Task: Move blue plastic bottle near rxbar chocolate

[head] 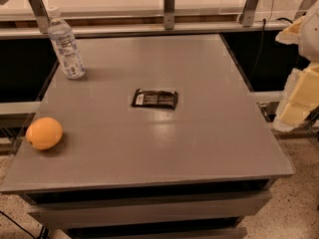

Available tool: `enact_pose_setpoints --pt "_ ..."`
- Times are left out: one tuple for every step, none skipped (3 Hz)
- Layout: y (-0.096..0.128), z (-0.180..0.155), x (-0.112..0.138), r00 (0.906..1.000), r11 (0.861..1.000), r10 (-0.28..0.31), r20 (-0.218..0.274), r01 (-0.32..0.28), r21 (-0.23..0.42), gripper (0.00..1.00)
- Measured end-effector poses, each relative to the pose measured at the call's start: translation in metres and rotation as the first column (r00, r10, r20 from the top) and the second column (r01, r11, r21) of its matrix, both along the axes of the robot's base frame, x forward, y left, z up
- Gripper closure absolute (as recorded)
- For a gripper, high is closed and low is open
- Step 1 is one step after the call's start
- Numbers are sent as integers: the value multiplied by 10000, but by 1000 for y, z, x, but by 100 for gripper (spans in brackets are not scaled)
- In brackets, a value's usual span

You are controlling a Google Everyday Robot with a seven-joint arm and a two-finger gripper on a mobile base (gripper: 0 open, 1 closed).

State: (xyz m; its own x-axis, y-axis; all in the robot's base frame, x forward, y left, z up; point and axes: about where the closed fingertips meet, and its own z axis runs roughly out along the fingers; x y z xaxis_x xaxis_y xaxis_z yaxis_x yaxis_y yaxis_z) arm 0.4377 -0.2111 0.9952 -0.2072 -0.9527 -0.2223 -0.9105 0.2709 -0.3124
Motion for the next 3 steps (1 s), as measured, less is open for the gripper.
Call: enact_pose_setpoints --pt "0 0 0 10000 10000 0 2 0 0 0" --pt "2 5 9 9991 9984 8 429 -32 558 0" --pt "12 11 40 9951 9857 180 969 -339 1651 0"
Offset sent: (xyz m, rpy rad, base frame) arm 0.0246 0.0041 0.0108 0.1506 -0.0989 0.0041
